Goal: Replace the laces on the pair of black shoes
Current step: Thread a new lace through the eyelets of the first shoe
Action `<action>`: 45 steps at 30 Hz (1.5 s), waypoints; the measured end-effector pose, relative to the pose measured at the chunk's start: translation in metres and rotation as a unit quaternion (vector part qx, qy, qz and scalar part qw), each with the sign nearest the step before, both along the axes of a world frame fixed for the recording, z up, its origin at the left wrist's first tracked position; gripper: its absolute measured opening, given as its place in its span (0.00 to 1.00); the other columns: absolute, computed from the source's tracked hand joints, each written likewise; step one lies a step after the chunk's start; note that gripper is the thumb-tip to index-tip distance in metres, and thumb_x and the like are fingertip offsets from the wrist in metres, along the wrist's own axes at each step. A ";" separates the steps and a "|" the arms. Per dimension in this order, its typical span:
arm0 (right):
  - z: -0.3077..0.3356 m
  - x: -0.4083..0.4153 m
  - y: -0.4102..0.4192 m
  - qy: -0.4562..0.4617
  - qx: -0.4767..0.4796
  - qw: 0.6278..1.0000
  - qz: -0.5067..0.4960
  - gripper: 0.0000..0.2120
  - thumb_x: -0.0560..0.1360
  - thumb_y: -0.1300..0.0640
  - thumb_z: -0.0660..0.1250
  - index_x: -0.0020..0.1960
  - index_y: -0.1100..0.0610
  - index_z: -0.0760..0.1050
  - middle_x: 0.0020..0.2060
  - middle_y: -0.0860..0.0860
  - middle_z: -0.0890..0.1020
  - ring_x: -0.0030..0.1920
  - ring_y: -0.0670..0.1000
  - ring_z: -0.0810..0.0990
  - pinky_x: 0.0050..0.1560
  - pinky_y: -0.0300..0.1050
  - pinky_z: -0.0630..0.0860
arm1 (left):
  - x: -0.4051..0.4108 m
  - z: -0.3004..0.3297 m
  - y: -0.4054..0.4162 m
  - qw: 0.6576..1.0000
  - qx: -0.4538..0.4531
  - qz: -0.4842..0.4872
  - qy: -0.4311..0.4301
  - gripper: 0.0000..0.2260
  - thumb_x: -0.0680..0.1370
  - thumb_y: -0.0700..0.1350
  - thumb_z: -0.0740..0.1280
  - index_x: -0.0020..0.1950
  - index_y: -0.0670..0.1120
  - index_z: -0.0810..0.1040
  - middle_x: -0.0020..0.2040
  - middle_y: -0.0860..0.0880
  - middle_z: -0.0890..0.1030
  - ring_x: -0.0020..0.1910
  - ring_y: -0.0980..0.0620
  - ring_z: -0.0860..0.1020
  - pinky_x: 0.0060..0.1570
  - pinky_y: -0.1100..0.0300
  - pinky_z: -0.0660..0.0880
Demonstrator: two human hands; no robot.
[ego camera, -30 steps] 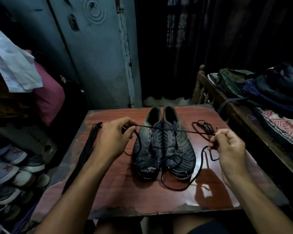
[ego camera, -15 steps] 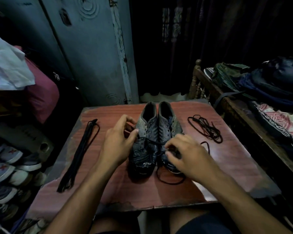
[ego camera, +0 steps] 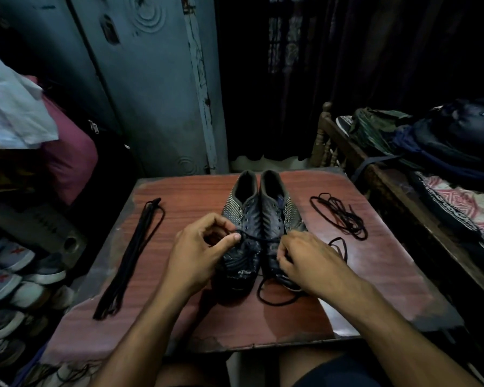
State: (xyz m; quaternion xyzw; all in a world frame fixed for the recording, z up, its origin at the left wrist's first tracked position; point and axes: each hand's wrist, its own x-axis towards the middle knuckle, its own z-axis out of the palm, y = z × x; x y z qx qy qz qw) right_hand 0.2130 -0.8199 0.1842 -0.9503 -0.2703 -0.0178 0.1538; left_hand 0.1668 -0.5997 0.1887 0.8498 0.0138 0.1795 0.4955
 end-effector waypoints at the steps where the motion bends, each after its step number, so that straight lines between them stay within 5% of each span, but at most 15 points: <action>1: 0.003 -0.002 -0.002 0.020 0.042 0.999 -0.006 0.06 0.81 0.54 0.62 0.45 0.51 0.73 0.44 0.45 0.76 0.44 0.46 0.74 0.41 0.39 0.65 | -0.001 0.000 -0.003 1.000 0.001 0.001 -0.001 0.07 0.74 0.43 0.77 0.43 0.52 0.82 0.36 0.56 0.84 0.34 0.61 0.79 0.36 0.65 0.71; 4: 0.015 -0.008 -0.008 0.107 0.255 0.961 -0.025 0.06 0.80 0.55 0.67 0.44 0.50 0.77 0.38 0.46 0.81 0.37 0.42 0.77 0.37 0.34 0.70 | -0.004 0.001 -0.007 0.999 -0.036 -0.004 0.004 0.06 0.74 0.42 0.77 0.46 0.50 0.83 0.36 0.55 0.84 0.35 0.60 0.80 0.37 0.65 0.71; 7: 0.024 -0.015 -0.010 0.137 0.354 0.925 -0.004 0.06 0.79 0.58 0.69 0.43 0.52 0.79 0.39 0.49 0.84 0.40 0.49 0.81 0.42 0.43 0.76 | -0.006 0.005 -0.014 0.994 -0.098 -0.040 0.006 0.07 0.74 0.41 0.78 0.48 0.49 0.83 0.36 0.48 0.84 0.36 0.56 0.80 0.41 0.57 0.73; 15: 0.037 -0.030 -0.002 0.127 0.387 0.912 0.038 0.06 0.78 0.59 0.71 0.44 0.50 0.80 0.37 0.49 0.82 0.39 0.52 0.80 0.38 0.40 0.73 | -0.011 0.027 -0.030 0.984 -0.135 -0.116 -0.001 0.09 0.72 0.46 0.79 0.50 0.53 0.86 0.37 0.49 0.84 0.37 0.54 0.80 0.41 0.47 0.78; 20: 0.040 -0.031 -0.004 0.128 0.385 0.913 0.047 0.06 0.78 0.58 0.72 0.44 0.49 0.81 0.36 0.45 0.82 0.37 0.45 0.79 0.39 0.38 0.74 | -0.016 0.037 -0.031 0.976 -0.162 -0.143 0.023 0.06 0.71 0.44 0.78 0.47 0.45 0.87 0.36 0.48 0.85 0.35 0.55 0.80 0.38 0.60 0.77; 23: 0.042 -0.030 -0.006 0.123 0.387 0.913 0.048 0.05 0.77 0.58 0.73 0.44 0.49 0.81 0.36 0.44 0.82 0.37 0.43 0.80 0.41 0.41 0.75 | -0.017 0.044 -0.030 0.979 -0.127 -0.157 0.018 0.06 0.70 0.47 0.77 0.46 0.47 0.87 0.37 0.46 0.85 0.35 0.53 0.81 0.38 0.55 0.78; 27: 0.046 -0.028 -0.010 0.175 0.407 0.896 0.041 0.10 0.77 0.55 0.73 0.56 0.46 0.78 0.48 0.44 0.85 0.51 0.45 0.84 0.54 0.48 0.80 | -0.015 0.057 -0.027 0.978 -0.073 -0.196 0.008 0.03 0.74 0.45 0.76 0.47 0.49 0.85 0.41 0.46 0.86 0.39 0.48 0.84 0.43 0.45 0.82; 31: 0.057 -0.026 -0.011 0.286 0.421 0.856 0.088 0.14 0.80 0.61 0.69 0.64 0.49 0.77 0.56 0.45 0.86 0.60 0.44 0.82 0.61 0.42 0.77 | -0.008 0.075 -0.029 0.980 -0.017 -0.198 -0.032 0.05 0.75 0.40 0.77 0.45 0.49 0.83 0.40 0.48 0.86 0.39 0.49 0.85 0.43 0.47 0.81; 34: 0.064 -0.026 -0.011 0.301 0.416 0.851 0.111 0.07 0.82 0.60 0.66 0.57 0.56 0.80 0.43 0.50 0.86 0.50 0.47 0.84 0.56 0.39 0.77 | 0.000 0.090 -0.028 0.979 -0.012 -0.190 -0.072 0.03 0.74 0.41 0.75 0.44 0.47 0.82 0.39 0.47 0.86 0.39 0.48 0.85 0.42 0.50 0.80; 39: 0.077 -0.017 -0.016 0.269 0.462 0.839 0.108 0.15 0.85 0.52 0.58 0.44 0.58 0.76 0.31 0.53 0.73 0.37 0.54 0.78 0.46 0.46 0.76 | 0.016 0.110 -0.012 0.976 -0.064 -0.101 -0.183 0.04 0.75 0.34 0.75 0.45 0.41 0.83 0.41 0.46 0.86 0.40 0.49 0.84 0.43 0.56 0.81; 45: 0.113 -0.004 -0.010 0.317 0.585 0.736 0.126 0.14 0.84 0.50 0.58 0.43 0.56 0.72 0.32 0.53 0.69 0.31 0.52 0.70 0.35 0.48 0.69 | 0.059 0.079 0.006 0.951 -0.224 0.051 -0.208 0.07 0.78 0.33 0.72 0.43 0.44 0.81 0.39 0.46 0.84 0.41 0.51 0.83 0.45 0.59 0.82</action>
